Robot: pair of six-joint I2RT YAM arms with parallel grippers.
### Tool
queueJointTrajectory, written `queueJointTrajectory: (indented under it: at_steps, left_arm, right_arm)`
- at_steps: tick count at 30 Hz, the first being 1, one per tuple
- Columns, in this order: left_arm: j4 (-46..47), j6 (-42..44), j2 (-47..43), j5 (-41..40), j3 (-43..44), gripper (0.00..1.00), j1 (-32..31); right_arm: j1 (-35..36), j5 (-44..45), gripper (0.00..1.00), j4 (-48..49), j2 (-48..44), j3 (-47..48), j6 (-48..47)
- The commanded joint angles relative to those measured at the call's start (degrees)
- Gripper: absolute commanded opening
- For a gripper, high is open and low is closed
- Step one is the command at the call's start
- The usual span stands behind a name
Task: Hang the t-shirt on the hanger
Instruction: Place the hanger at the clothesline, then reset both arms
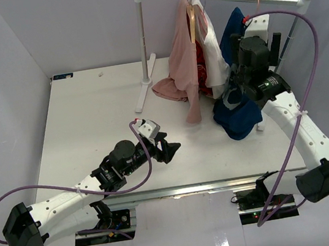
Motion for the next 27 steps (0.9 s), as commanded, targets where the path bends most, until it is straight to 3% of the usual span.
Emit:
queueJointTrajectory:
  at_steps: [1,4,9,12,16,27]
  left_arm:
    - [-0.2,2.1,-1.7,-3.6,-0.7,0.77,-0.4]
    - [-0.4,2.3,-2.0,-3.0,-0.6,0.78,-0.3]
    - [-1.6,3.0,-2.4,-3.1,-0.2,0.78,-0.3]
    - [-2.2,3.4,-2.4,-4.3,0.1,0.78,-0.4]
    - [-2.2,3.7,-2.7,-3.7,0.1,0.78,-0.3]
    - [-0.1,4.3,-5.7,-2.2,-1.3,0.82,-0.3]
  right_arm:
    - [-0.1,-6.5,0.92,-11.9,-3.5,2.1,8.2]
    - [0.3,-12.5,0.90,-23.8,-5.2,3.6,14.8]
    - [1.7,-21.2,0.90,-29.5,-9.7,2.4,18.6]
    - [2.6,-27.1,0.90,-29.3,-12.5,1.4,18.7]
    - [5.8,-26.6,0.90,-29.2,-15.9,-1.2,18.6]
    - [17.3,-37.1,0.90,-14.7,-24.8,-20.0,18.6]
